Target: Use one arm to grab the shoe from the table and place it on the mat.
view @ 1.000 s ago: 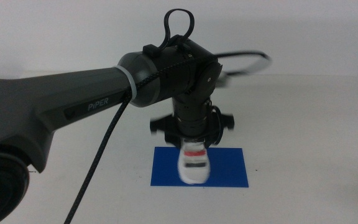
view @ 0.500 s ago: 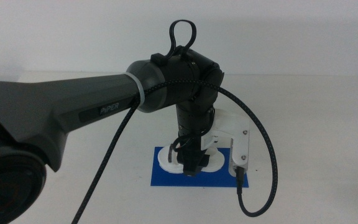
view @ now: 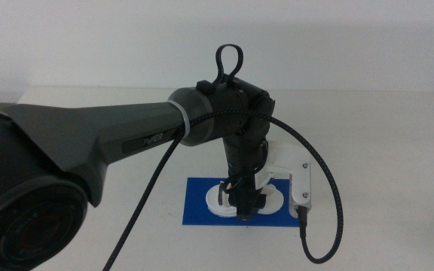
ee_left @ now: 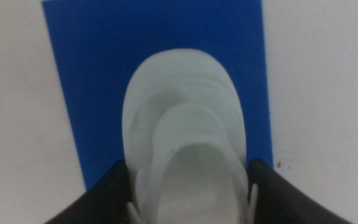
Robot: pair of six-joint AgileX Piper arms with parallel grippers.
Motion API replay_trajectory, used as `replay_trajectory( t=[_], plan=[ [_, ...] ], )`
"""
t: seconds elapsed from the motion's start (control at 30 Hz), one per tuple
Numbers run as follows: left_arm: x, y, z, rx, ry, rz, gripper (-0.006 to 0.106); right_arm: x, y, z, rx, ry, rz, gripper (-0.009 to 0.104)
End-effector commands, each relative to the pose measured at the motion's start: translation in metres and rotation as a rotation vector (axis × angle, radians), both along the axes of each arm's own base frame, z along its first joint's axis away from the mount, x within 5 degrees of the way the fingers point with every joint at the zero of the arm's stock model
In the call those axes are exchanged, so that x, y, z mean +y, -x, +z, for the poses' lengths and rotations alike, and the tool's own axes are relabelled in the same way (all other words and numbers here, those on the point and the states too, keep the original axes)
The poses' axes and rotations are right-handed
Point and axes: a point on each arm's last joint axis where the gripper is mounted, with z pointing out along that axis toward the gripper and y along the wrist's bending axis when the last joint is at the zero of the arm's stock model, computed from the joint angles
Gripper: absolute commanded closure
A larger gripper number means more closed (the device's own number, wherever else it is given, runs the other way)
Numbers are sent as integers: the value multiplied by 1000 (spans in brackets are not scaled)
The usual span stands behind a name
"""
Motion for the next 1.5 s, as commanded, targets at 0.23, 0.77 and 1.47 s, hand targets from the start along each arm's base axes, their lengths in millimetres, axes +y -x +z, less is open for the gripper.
replay_trajectory(
  t=[0.23, 0.77, 1.47],
  plan=[
    [-3, -2, -6, -1, -4, -21, 78, 0, 0, 0, -11, 11, 2, 16],
    [39, 3, 139, -112, 138, 225, 7, 0, 0, 0, -11, 11, 2, 16],
    [293, 234, 151, -699, 1217, 1293, 7, 0, 0, 0, -11, 11, 2, 16]
  ],
)
